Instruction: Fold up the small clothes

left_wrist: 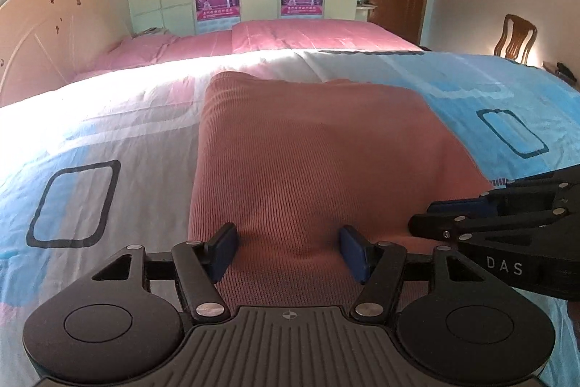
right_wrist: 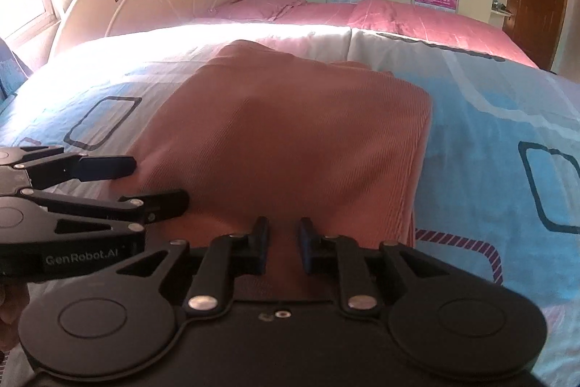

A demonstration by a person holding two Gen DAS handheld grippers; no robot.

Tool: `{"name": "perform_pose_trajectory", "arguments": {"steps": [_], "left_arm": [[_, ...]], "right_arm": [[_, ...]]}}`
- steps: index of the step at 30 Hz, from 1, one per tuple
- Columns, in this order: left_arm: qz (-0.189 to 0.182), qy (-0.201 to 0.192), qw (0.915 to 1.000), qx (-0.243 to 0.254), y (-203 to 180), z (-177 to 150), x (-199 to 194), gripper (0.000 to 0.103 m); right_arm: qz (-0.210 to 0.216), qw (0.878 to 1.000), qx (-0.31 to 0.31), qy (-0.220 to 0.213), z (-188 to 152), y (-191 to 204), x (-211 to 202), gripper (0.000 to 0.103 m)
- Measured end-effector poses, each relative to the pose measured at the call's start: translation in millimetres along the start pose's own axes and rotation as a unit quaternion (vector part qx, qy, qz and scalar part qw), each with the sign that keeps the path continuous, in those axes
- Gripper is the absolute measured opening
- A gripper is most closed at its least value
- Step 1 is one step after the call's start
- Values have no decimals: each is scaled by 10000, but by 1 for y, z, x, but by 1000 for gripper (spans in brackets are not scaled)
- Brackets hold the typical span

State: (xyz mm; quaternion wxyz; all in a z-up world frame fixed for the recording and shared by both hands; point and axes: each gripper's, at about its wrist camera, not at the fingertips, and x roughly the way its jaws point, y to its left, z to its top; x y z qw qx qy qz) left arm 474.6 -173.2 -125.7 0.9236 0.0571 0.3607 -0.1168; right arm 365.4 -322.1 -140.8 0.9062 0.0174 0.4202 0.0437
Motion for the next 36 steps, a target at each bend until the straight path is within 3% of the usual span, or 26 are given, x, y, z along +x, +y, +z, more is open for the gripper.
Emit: {"name": "perform_pose_trajectory", "arguments": {"steps": [3,5,6,7,9,14,18,21,23,27,29,32,35,36], "left_arm": [[34,40,10000,21,-4,2,-6,62],[155,11,9999,53,-9,7,-12,73],[344,-120,9993,80,-12,8,-18,91],[475,-296,9984,123,-11,9,-23,98],[381,-407,9984,129,-3,14,-29,98],[-148,-315,9983,-474,40,26,-18,97],[-440,-17,9947,-929,73,29,10,92],[-814,344,9865,-1376,92,25,36,87],[-1011,483,9810,-1581,98,21,48,85],[-1272,600,9715,-1907,102,17,67,83],[-1302,620,9706,-1925,99,19,73,82],[-1357,661,9701,-1899,93,27,78,81],[-1431,685,9699,-1847,85,36,80,61],[-1370,680,9716,-1803,80,38,79,48]], "right_arm": [[60,10000,41,-3,1,-3,-1,21],[106,9998,146,-41,3,-7,-4,33],[104,9996,226,-140,4,-9,-9,48],[117,9990,304,-297,5,-13,-16,58],[234,9967,502,-599,7,-27,-31,60],[484,9881,1322,-620,10,-87,-36,58],[1033,9677,2275,-340,2,-141,-20,57],[1651,9500,2651,-52,-2,-159,2,54],[1845,9429,2769,121,0,-163,15,52],[2027,9400,2729,279,1,-158,29,51],[2163,9361,2745,395,7,-157,34,49],[2068,9413,2628,453,16,-149,43,45],[1726,9545,2392,440,24,-133,43,34],[1621,9585,2303,442,25,-128,43,26]]}}
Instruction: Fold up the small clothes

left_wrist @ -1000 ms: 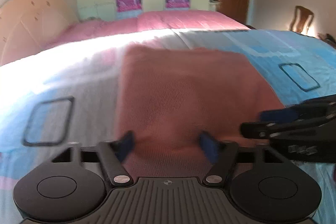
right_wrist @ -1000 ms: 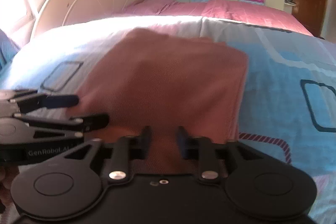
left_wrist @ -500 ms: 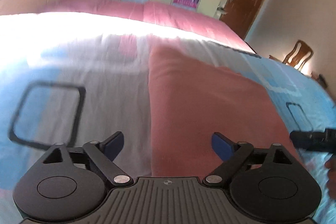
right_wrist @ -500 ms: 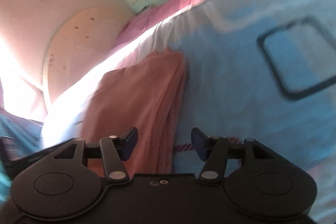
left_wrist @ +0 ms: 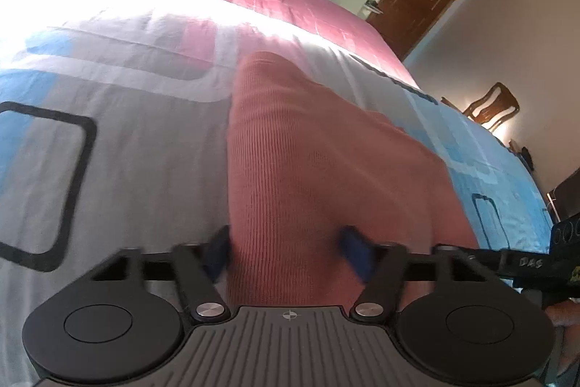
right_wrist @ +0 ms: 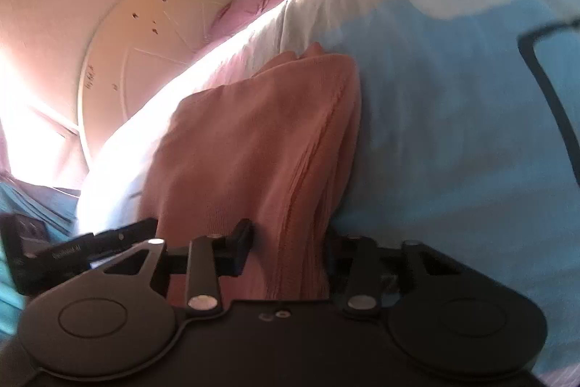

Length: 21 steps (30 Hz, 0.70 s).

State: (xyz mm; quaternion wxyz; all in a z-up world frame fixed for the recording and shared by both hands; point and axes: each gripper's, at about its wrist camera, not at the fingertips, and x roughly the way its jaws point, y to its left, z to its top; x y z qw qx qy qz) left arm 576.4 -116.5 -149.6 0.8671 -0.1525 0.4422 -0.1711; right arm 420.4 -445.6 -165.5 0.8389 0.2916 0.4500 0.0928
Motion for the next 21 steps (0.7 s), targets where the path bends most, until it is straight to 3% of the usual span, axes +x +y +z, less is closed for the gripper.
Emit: {"name": "perform_pose_trajectory", "arguments": {"steps": [1,3,7,11,16,21], "left_arm": [[104,-37,9998,145,-6,1,1,35],[152,-97,9993,330,-12,3,-4,30],[139,-364,9960,800,-24,1,-24,27],[-11,-595,9930,1025,-20,7,-55,27],[-65,-795,9915,1029,22,19,-106,27],[133,-877,9920,899,93,21,-153,27]], "right_arm": [[-131,9999,-108,-15,-1,6,1,22],[-383,9984,-387,-117,-4,19,-1,19],[-977,9876,-1169,-387,-13,59,-11,18],[-1118,9793,-1563,-630,-17,99,-23,18],[-1080,9721,-1927,-794,-26,159,-24,18],[-859,9703,-2138,-741,-43,221,11,18]]}}
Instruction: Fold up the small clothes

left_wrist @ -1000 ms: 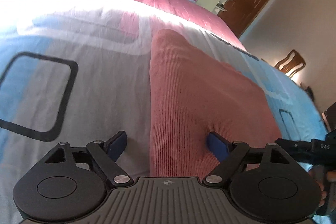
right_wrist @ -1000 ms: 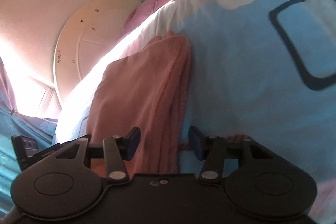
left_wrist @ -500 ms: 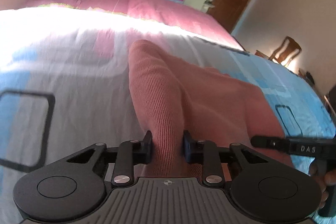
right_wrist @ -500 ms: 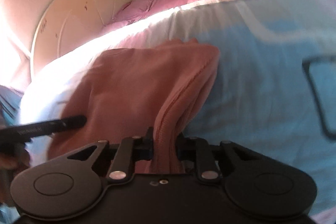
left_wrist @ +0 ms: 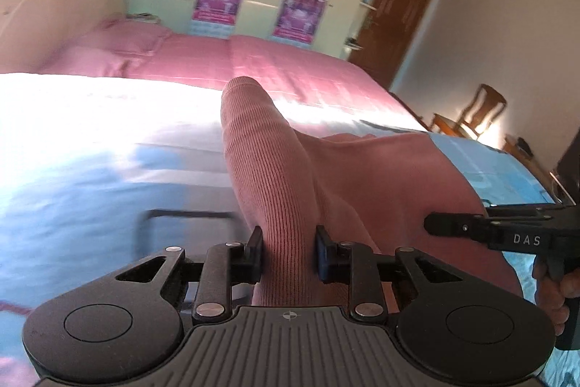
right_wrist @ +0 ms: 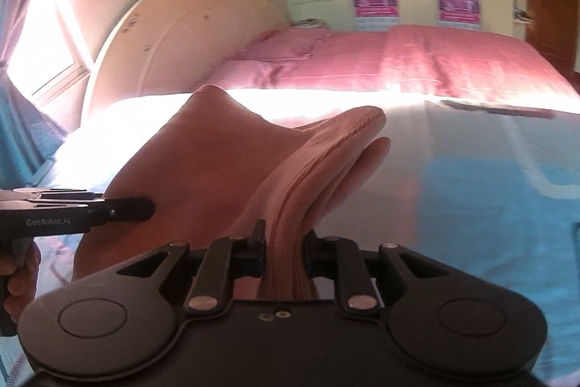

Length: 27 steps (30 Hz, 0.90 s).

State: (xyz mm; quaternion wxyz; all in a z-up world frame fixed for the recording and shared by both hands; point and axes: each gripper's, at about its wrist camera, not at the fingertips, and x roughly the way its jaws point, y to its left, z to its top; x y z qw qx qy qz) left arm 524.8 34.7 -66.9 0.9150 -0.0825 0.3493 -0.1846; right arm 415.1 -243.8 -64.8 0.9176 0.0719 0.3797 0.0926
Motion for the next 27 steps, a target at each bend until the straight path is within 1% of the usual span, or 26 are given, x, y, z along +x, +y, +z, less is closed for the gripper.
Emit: {"name": "perform_pose_trajectory", "arguments": {"steps": [3,6,9,11,12,13,14,16,17,21,22,23,24,25,27], "left_arm": [[143,56,9998,-123,45,-9,-20,27],[281,154,9992,-218,86,-22,-32,27],[331,305,9982,-396,126,-37,-33,28],[381,432,9971,-503,148,-50,-27,32],[511,444,9963,-531,155,-56,-24,44],[602,364,9959,-563,162,-63,-24,61],[657,322,9953,-634,167,-67,-24,61],[594,295,9947,-787,174,-74,-23,61],[603,279,9946,-791,175,-77,-22,61],[746,301,9956,-480,161,-77,-15,60],[761,312,9957,-424,159,-76,-16,61],[788,301,9956,-401,157,-75,-23,61],[794,207,9961,-334,154,-72,-32,61],[765,82,9967,-239,150,-70,-46,61],[701,-80,9974,-125,144,-72,-65,60]], "right_arm": [[190,9998,-27,80,-3,39,20,18],[364,9991,54,212,-7,68,43,18],[518,9978,168,373,-16,89,66,18],[559,9965,297,540,-26,95,83,18],[467,9966,296,614,-32,96,90,18],[316,9964,337,705,-38,96,95,18],[257,9952,485,806,-46,91,100,19],[194,9955,578,729,-57,83,99,24],[149,9959,559,696,-58,84,97,24],[-144,9969,290,710,-55,96,92,24],[-199,9967,308,729,-54,96,92,28],[-278,9965,310,729,-53,99,91,30],[-381,9964,281,709,-52,102,87,32],[-508,9963,215,663,-51,110,83,32],[-821,9958,-118,384,-48,115,66,34]]}}
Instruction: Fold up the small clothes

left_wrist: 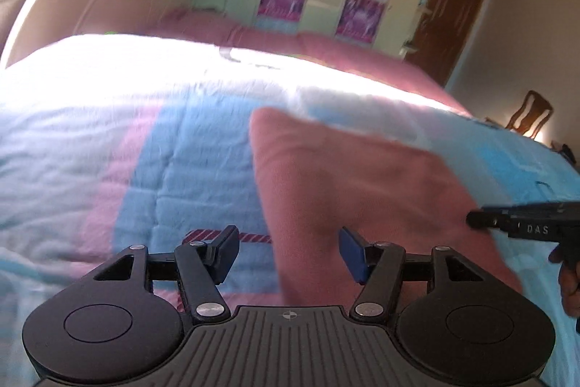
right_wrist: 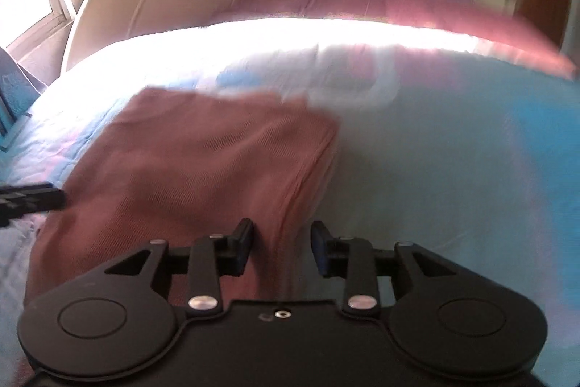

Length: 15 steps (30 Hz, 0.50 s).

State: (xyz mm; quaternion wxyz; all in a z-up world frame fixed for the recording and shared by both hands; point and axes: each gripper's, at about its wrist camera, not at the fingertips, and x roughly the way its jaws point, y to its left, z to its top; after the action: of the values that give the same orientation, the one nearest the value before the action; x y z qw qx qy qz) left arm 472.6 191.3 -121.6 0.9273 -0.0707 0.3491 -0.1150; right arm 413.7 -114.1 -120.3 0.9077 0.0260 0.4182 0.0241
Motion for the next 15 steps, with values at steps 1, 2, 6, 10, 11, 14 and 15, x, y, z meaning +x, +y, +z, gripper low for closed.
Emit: {"name": "perform_pose_trajectory", "arguments": {"steps": [1,2,6,10,11,14,15], "left_arm": [[-5,-100,9999,82,-4,-3,-9,57],[-3,-199,9997,144,-9,-4,-16,51],[-334,-166,9988,314,-27,-21,-25,42],[-211,112,9991,352,-34,-40,-8,42],[-200,110,9992,318,-34,-41,-7,42],[-177,113,9994,288,-34,-40,-6,43],[-154,113,9992,342,-36,-40,-7,43]], "right_arm": [[-123,9996,-172,-160,-1,5,-12,33],[-156,9989,-337,-303,-4,10,-24,31],[174,9969,-689,-345,-21,24,-44,20],[-9,9962,-869,96,-40,26,-25,18],[-219,9954,-906,206,-44,24,-19,18],[-466,9938,-984,217,-51,19,-13,23],[-478,9934,-1016,232,-51,21,-13,23]]}}
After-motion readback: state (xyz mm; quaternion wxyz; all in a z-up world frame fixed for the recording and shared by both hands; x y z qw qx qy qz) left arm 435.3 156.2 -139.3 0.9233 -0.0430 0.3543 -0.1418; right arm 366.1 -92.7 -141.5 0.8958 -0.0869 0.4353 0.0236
